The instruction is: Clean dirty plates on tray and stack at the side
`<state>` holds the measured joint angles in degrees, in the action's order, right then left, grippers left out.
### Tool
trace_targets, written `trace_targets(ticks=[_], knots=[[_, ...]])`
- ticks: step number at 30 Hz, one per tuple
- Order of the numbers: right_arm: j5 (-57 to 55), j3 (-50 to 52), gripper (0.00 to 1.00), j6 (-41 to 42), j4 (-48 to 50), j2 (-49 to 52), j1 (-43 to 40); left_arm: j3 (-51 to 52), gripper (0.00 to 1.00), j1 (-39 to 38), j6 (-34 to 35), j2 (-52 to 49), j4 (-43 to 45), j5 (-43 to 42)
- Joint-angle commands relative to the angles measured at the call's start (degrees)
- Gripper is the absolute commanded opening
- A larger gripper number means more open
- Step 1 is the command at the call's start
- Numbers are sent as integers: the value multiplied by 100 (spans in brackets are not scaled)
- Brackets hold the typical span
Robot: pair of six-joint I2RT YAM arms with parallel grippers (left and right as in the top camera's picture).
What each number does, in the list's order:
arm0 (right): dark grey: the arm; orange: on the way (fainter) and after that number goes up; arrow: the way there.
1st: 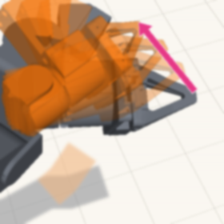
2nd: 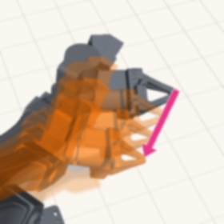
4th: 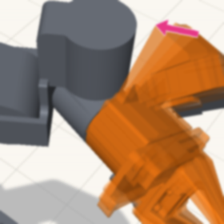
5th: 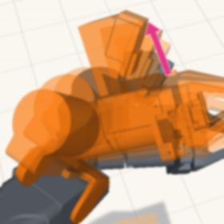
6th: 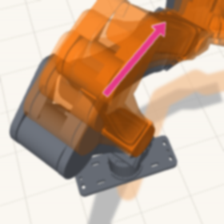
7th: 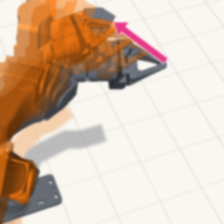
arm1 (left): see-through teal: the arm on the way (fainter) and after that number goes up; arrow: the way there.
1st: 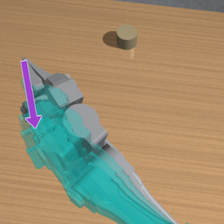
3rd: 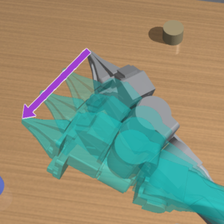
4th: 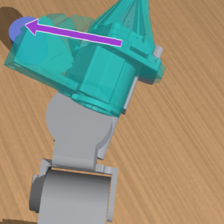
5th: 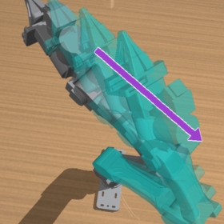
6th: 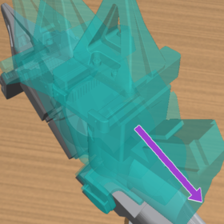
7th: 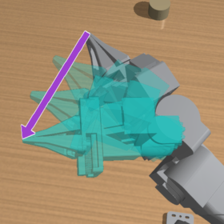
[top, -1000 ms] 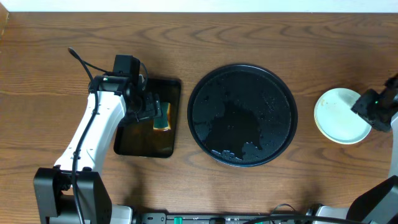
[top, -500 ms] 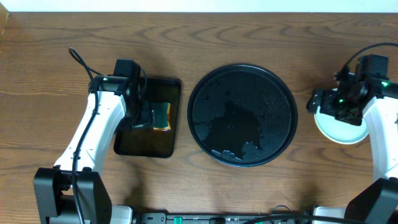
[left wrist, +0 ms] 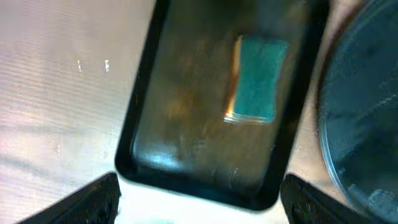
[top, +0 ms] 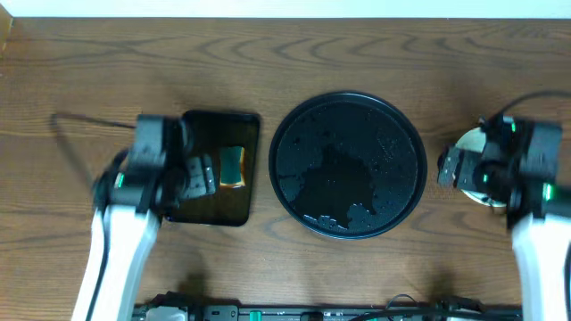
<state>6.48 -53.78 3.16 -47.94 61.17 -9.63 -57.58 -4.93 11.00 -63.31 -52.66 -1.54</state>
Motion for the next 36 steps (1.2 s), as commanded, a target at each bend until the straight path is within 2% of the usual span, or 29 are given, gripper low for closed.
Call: trace_targets(ticks=[1, 6, 11, 19, 36], knots=[[-35, 553, 99, -44, 203, -894, 81, 529, 83, 28, -83, 927, 295, -57], [-87, 892, 99, -44, -13, -1945, 81, 828, 83, 28, -66, 2004, 365, -55], [-4, 892, 99, -24, -461, -2339, 81, 828, 83, 28, -66, 2470, 348, -55], [-4, 892, 99, -24, -887, -2328, 81, 828, 83, 28, -66, 2479, 348, -55], [-11, 901, 99, -26, -890, -2448, 109, 828, 83, 28, -66, 2479, 350, -55]])
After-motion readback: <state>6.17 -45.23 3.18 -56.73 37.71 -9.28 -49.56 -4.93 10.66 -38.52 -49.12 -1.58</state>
